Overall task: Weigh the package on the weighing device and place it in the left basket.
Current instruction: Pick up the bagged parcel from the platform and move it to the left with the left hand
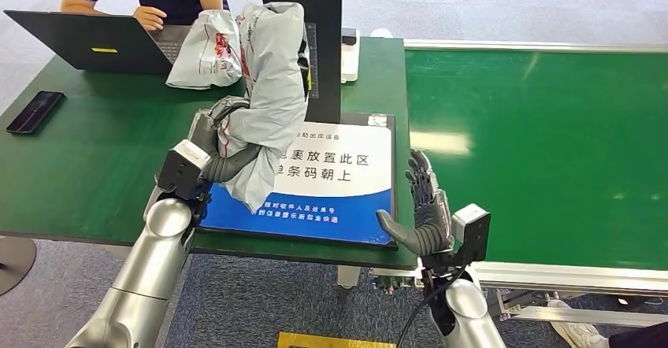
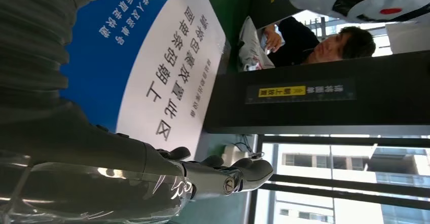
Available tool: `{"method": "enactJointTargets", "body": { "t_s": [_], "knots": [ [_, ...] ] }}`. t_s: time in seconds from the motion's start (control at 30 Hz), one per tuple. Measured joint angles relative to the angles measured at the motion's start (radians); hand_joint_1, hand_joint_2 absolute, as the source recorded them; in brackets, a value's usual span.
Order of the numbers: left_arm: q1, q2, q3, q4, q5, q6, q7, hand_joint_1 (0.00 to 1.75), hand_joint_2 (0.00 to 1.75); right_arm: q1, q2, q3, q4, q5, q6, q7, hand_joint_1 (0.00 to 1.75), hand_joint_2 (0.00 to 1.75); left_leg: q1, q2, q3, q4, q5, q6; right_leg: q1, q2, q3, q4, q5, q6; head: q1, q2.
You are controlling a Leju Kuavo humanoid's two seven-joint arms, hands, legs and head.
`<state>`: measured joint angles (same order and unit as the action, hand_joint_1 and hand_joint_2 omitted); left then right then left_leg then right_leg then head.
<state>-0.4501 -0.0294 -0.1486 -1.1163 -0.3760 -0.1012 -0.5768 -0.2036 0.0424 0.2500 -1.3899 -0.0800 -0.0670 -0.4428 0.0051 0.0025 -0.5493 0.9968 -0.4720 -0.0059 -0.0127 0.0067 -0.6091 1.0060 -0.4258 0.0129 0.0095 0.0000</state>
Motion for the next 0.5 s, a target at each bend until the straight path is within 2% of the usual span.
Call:
{"method": "enactJointTargets", "body": {
  "t_s": [0.17, 0.5],
  "knots": [
    [0.009, -0.011, 0.002, -0.026, -0.001, 0.061, 0.0, 1.75, 1.75, 0.001, 0.018, -0.028, 0.059, -0.012, -0.006, 0.009, 0.0, 1.75, 0.0, 0.0, 0.0, 0.0, 0.0, 0.0, 0.0, 0.0, 0.0, 0.0, 0.0, 0.0, 0.0, 0.0],
    [0.01, -0.02, 0.007, -0.044, 0.008, 0.073, -0.002, 1.75, 1.75, 0.0, 0.031, -0.052, 0.104, -0.025, 0.006, 0.023, 0.0, 1.75, 0.0, 0.0, 0.0, 0.0, 0.0, 0.0, 0.0, 0.0, 0.0, 0.0, 0.0, 0.0, 0.0, 0.0]
  ]
}}
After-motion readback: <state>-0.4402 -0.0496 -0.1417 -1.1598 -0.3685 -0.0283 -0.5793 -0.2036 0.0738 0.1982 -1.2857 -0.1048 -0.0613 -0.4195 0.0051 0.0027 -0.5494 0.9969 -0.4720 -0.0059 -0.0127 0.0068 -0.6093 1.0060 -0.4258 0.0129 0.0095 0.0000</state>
